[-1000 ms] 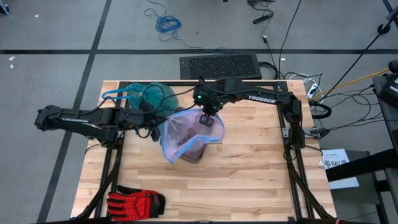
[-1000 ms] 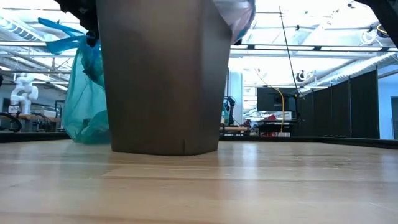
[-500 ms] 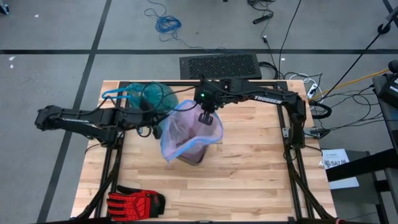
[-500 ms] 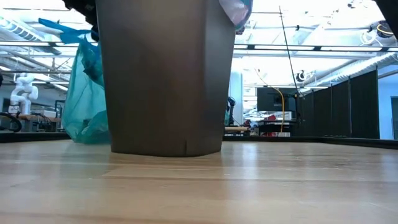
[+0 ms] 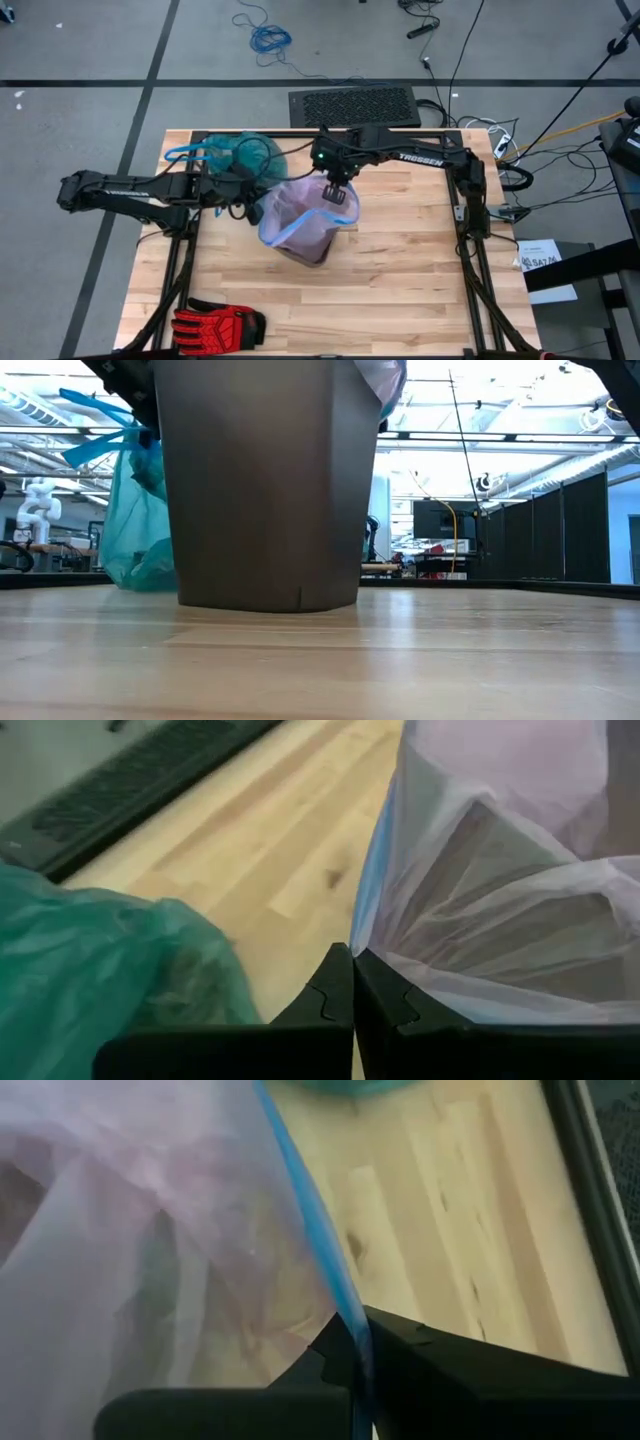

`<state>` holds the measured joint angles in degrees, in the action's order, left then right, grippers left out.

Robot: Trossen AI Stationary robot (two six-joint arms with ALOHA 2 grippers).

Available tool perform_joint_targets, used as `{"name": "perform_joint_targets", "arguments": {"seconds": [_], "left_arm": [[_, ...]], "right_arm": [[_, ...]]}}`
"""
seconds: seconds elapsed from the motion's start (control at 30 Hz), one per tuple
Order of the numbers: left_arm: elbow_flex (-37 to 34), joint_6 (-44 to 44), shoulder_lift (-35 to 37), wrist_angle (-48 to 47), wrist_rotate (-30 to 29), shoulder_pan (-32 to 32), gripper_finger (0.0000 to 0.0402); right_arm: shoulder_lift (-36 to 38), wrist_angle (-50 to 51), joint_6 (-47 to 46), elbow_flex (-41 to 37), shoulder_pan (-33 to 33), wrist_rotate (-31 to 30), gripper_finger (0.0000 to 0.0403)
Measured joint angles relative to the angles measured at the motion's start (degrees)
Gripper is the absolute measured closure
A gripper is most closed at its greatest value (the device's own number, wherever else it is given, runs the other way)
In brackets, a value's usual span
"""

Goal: Place trash/remove bag and relplace
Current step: Insert the trash bag into the trash bin

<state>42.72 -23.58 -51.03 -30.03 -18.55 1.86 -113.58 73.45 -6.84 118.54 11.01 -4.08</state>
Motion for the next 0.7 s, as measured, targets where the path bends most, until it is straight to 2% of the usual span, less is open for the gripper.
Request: {"name": "perform_joint_targets", "arguments": {"seconds": [0.13, 0.27, 0.37, 0.7], "left_arm": [[0.0, 2.1, 0.0, 0.0, 4.2, -0.2, 0.0401], [0.0, 9.1, -0.9, 0.6, 8.0, -2.0, 0.0387], [0.0, 13.0, -1.2, 0.7, 8.3, -2.8, 0.0359], [1.2, 18.2, 0.6, 2.6, 4.8, -2.9, 0.0257]], "right_arm": [[0.0, 1.9, -0.6, 0.0, -1.4, 0.0, 0.0403], [0.0, 2.8, -0.6, 0.0, -3.4, -0.1, 0.0403], [0.0, 3.1, -0.6, 0.0, -4.4, -0.3, 0.0403], [0.0, 4.2, -1.1, 0.0, -5.1, -0.4, 0.0403]]}}
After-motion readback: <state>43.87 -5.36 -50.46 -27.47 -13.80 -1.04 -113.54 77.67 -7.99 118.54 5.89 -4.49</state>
